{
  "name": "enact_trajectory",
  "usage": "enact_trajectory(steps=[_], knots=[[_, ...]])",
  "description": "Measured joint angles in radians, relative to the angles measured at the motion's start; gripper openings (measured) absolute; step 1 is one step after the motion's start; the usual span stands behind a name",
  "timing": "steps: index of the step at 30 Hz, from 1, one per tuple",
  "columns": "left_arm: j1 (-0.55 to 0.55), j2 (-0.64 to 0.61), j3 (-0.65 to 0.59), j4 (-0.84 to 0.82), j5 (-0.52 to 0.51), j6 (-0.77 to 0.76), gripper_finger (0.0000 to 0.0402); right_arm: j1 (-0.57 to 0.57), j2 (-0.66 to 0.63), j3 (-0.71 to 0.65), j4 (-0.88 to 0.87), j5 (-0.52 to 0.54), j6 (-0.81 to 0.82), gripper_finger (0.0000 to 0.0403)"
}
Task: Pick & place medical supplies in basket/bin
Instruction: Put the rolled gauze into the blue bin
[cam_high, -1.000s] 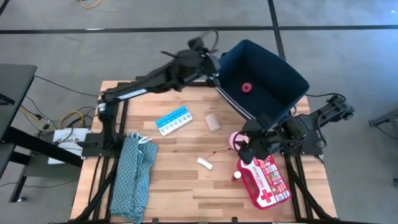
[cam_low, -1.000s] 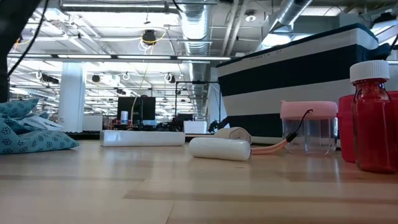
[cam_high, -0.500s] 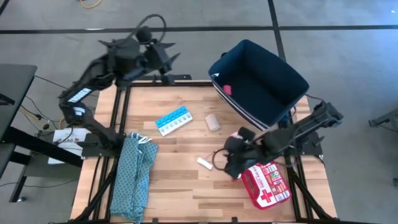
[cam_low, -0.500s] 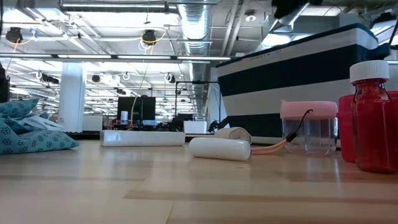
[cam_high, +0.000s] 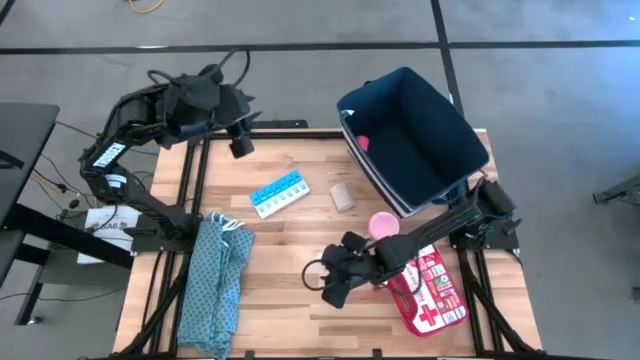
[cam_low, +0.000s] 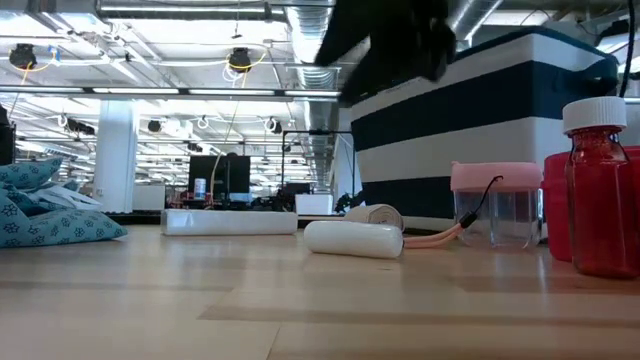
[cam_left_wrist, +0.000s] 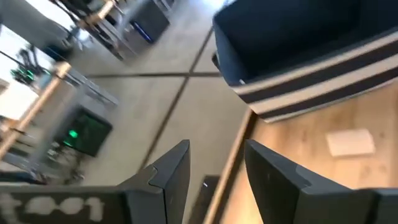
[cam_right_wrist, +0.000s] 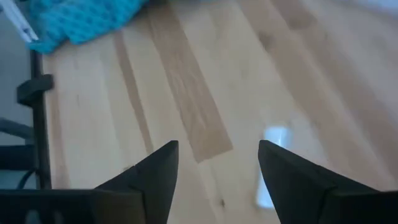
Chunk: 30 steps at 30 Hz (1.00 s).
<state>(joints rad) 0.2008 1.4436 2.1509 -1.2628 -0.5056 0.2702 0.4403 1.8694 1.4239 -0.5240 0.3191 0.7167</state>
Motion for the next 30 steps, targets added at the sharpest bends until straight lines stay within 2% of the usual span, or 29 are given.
enact_trajectory(steps=[5,9,16,22,26,28,30], knots=[[-0.001,0.003,0.0,-0.067,0.056,-0.068,0.0145,-0.003,0.06,0.0,-0.06,-0.012,0.109,0.0218],[-0.009,0.002,0.0,-0.065,0.055,-0.075,0.0145,-0.003,0.076,-0.001,-0.139,-0.057,0.199,0.0209],[-0.012,0.002,0.0,-0.065,0.054,-0.082,0.0145,0.046,0.076,-0.001,-0.188,-0.06,0.353,0.0189],[-0.012,0.002,0.0,-0.065,0.053,-0.094,0.0145,0.097,0.105,-0.001,-0.184,0.017,0.453,0.0176],[-0.012,0.002,0.0,-0.065,0.054,-0.094,0.0145,0.094,0.127,0.003,-0.149,-0.003,0.455,0.0172],[-0.012,0.002,0.0,-0.065,0.054,-0.094,0.0145,0.089,0.14,-0.003,-0.165,0.001,0.386,0.0171],[-0.012,0.002,0.0,-0.065,0.054,-0.094,0.0145,0.069,0.162,0.002,-0.109,0.003,0.294,0.017]])
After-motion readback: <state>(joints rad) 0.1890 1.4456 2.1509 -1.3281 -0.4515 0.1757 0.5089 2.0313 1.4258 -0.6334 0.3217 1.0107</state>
